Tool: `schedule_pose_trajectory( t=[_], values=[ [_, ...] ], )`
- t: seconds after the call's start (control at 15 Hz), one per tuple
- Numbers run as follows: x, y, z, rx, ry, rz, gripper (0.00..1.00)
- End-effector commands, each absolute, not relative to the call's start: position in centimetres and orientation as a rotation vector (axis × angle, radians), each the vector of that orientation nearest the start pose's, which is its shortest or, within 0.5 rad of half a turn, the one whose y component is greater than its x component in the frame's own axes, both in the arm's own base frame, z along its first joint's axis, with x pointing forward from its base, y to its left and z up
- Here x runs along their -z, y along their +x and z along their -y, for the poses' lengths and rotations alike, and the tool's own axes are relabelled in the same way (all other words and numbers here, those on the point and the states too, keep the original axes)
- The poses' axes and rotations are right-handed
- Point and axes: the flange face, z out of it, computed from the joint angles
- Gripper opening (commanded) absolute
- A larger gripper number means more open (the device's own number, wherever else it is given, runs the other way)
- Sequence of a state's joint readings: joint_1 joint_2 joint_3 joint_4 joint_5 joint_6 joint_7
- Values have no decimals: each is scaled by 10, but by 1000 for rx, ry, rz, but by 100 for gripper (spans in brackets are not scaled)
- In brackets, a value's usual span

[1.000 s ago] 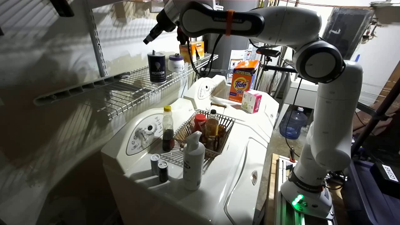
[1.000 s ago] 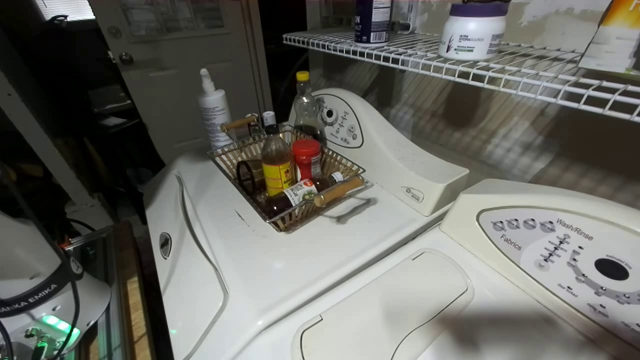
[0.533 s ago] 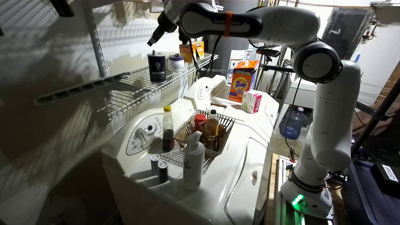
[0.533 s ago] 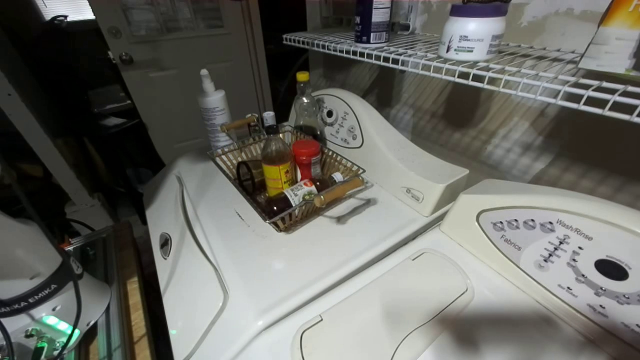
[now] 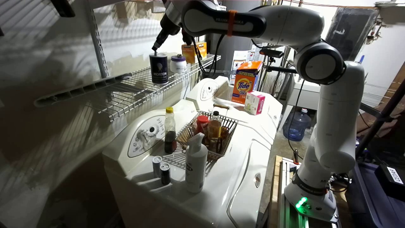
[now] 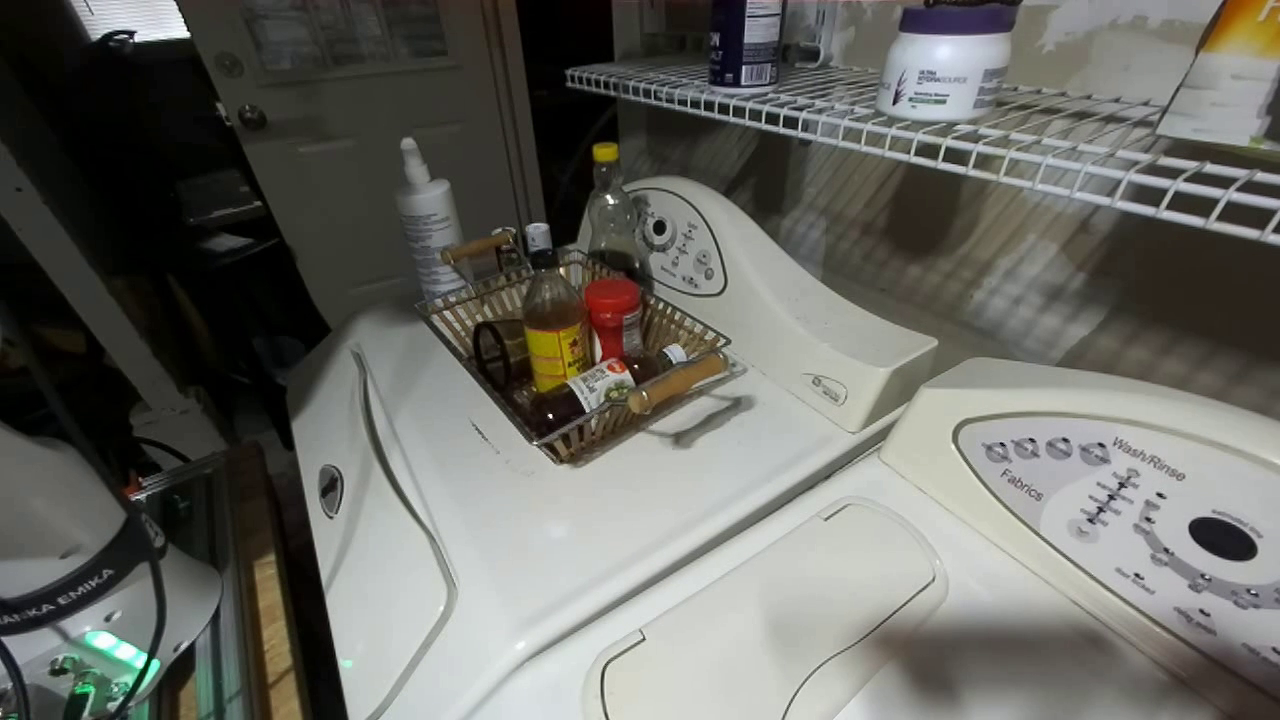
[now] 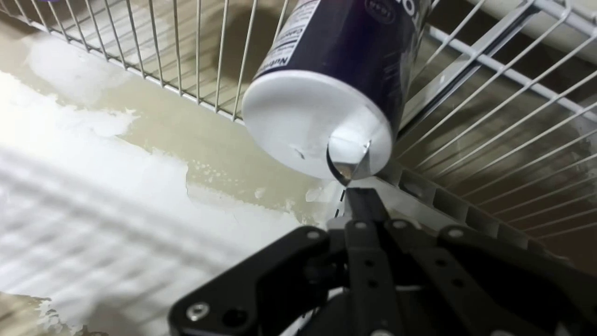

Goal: Close the lid on the black and white container on the left side of the bottom shelf.

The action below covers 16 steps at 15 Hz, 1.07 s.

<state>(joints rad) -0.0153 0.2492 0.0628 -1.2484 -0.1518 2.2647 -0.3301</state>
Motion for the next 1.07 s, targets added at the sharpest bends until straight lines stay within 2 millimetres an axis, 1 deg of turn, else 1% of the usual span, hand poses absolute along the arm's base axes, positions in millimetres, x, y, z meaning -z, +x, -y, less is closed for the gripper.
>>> schedule_pose_trajectory(
  t=[0.0,0.27,0.47,0.73,1.0],
  values=[
    [-716,680,-25,1247,-3074,675,0],
    [-714,681,-27,1242,-3081,691,0],
    [-713,682,-25,1255,-3087,703,0],
    [-711,686,-24,1293,-3093,759,0],
    [-706,689,-22,1292,-3104,778,0]
  ],
)
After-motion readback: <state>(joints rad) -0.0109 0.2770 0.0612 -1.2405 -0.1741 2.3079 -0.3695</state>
